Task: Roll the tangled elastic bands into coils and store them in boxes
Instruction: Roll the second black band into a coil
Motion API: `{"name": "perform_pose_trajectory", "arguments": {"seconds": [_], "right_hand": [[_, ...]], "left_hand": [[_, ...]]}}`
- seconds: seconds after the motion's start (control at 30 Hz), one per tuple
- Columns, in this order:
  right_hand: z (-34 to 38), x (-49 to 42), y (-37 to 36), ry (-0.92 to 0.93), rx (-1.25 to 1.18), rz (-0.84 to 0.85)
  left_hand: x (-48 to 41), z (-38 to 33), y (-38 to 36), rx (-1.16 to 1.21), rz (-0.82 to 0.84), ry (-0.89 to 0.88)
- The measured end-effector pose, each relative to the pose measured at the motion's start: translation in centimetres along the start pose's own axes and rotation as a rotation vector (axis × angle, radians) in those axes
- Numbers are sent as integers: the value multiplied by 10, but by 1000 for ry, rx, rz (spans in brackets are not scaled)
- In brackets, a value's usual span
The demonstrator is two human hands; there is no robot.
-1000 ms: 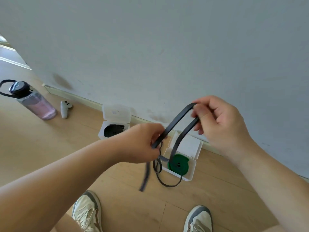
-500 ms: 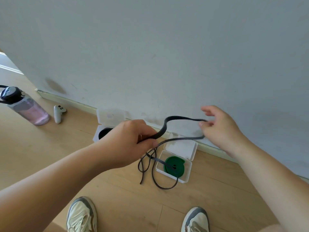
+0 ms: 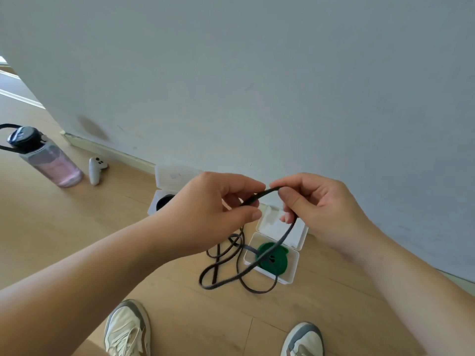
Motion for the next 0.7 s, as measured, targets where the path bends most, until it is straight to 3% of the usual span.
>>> {"name": "perform_pose_trajectory", "arguments": {"seconds": [0.2,0.33,0.7], "right_hand": [[-2,-3,-3,3,69,-25],[-4,-2,-2,-10,106,-47],[-1,0,-2,-15,54,-76]], "left_hand": [[-1,1,2,-131,-109,-114],[-4,2,-1,-196,-79,-150],[-8,-3,-3,-114,-126,-166]]}}
Point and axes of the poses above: each hand's wrist, its own x-axis away from the middle knuckle, its own y-axis out of the back of the hand, z = x × y, the point moved 3 cm from there along -x, towards the middle knuckle, and after that the axes turned 13 degrees about y, right-handed, at the moved point
